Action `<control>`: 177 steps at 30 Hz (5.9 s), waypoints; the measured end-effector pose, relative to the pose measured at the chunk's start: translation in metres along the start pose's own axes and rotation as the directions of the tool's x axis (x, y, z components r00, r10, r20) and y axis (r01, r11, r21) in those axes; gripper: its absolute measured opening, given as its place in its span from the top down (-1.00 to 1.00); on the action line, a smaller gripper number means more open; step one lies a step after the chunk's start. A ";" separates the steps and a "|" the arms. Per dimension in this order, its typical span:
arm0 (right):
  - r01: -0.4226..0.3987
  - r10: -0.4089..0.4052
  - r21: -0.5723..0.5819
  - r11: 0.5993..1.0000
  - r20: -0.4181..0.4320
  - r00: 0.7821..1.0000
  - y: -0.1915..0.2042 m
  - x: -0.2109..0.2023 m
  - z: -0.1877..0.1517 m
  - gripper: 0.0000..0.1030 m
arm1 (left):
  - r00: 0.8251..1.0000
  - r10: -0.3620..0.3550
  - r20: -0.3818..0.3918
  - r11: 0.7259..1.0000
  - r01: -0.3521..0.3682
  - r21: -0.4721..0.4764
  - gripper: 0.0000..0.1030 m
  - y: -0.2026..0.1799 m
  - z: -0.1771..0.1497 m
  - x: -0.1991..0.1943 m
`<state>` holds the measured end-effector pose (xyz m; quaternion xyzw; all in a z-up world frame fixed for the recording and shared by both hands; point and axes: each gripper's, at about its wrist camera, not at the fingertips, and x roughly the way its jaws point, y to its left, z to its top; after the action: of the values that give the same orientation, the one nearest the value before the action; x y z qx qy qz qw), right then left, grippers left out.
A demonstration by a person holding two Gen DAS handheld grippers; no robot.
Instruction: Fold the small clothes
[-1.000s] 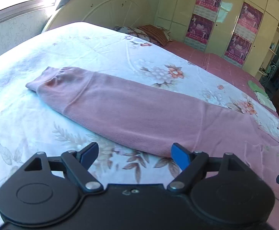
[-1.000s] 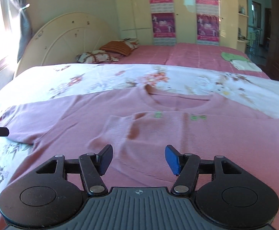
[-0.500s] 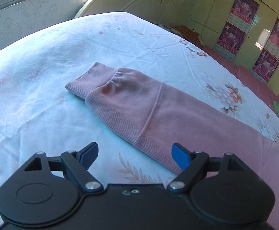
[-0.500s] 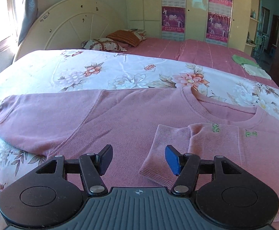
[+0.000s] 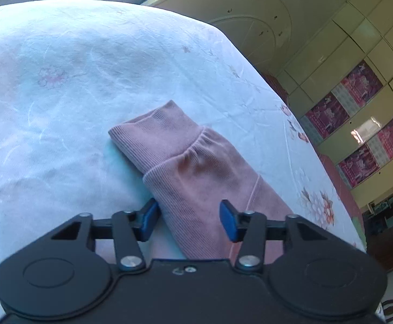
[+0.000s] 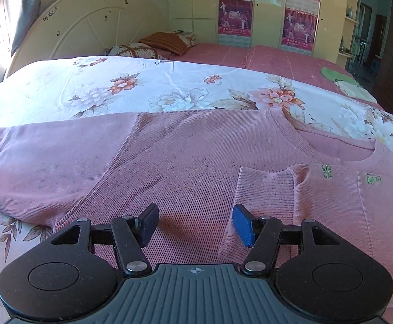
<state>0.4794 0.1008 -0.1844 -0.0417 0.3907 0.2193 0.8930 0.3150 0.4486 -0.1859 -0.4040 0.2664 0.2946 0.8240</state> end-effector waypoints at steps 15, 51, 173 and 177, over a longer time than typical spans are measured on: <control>0.050 -0.049 -0.084 0.995 0.013 0.999 0.020 0.012 -0.014 -0.17 | 0.986 -0.145 0.083 0.974 0.127 0.188 0.89 -0.058 0.004 -0.032; -0.189 0.181 0.101 0.977 0.087 0.980 -0.107 -0.096 -0.027 -0.19 | 0.969 -0.166 -0.183 0.660 0.247 0.709 -0.40 -0.233 -0.208 -0.078; 0.182 -0.188 0.339 0.923 -0.016 0.982 -0.238 -0.128 -0.078 0.95 | 0.980 -0.053 -0.190 0.593 0.184 0.784 0.24 -0.229 -0.235 -0.033; 0.156 -0.178 0.314 0.937 0.042 0.983 -0.230 -0.136 -0.061 0.95 | 0.976 -0.094 -0.197 0.586 0.214 0.782 0.13 -0.238 -0.238 -0.047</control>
<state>0.4536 -0.1703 -0.1514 0.0731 0.3840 0.0802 0.9169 0.4020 0.1207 -0.1596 -0.0335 0.3886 0.0440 0.9197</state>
